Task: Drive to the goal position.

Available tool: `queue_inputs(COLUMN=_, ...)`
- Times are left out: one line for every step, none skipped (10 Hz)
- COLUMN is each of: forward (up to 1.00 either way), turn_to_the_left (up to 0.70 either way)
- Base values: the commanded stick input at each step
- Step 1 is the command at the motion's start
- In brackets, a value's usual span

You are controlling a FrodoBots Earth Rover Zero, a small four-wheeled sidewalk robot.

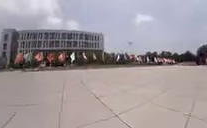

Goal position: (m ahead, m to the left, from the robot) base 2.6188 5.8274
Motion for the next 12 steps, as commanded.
queue_inputs(forward=0.0, turn_to_the_left=1.0)
queue_inputs(forward=0.0, turn_to_the_left=1.0)
queue_inputs(forward=0.0, turn_to_the_left=1.0)
queue_inputs(forward=0.0, turn_to_the_left=1.0)
queue_inputs(forward=0.0, turn_to_the_left=1.0)
queue_inputs(forward=0.0, turn_to_the_left=1.0)
queue_inputs(forward=0.0, turn_to_the_left=1.0)
queue_inputs(forward=0.0, turn_to_the_left=1.0)
queue_inputs(forward=0.0, turn_to_the_left=1.0)
queue_inputs(forward=0.0, turn_to_the_left=1.0)
queue_inputs(forward=0.0, turn_to_the_left=0.76)
queue_inputs(forward=0.0, turn_to_the_left=0.0)
